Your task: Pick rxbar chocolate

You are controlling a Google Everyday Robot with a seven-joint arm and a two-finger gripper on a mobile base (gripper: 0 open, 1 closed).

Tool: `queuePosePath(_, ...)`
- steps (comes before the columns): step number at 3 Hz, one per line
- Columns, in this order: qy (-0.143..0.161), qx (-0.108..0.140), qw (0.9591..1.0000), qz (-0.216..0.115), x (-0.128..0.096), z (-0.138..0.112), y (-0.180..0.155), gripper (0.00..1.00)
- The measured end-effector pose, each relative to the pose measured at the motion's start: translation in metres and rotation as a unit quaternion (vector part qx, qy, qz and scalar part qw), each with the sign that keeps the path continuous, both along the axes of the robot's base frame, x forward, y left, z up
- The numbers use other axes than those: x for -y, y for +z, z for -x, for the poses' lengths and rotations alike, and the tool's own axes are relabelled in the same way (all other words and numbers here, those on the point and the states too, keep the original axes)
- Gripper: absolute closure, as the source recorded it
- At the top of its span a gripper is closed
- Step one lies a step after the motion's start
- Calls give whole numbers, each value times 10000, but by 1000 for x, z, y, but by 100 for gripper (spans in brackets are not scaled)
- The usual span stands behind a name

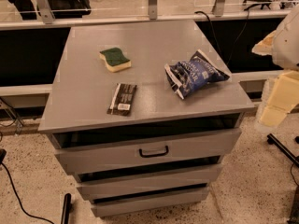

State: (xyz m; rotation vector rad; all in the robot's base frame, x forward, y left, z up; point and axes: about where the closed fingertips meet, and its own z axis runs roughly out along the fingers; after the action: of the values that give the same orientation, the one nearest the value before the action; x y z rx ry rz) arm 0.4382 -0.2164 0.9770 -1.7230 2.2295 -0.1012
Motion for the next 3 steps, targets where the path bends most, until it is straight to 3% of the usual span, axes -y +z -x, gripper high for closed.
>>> queuePosePath(1,0,0,10000,0,0,0,0,0)
queuePosePath(2,236,92,9997,-27,-14,-15,4,0)
queuePosePath(3,719,141,9971,-213,-54,-40,9,0)
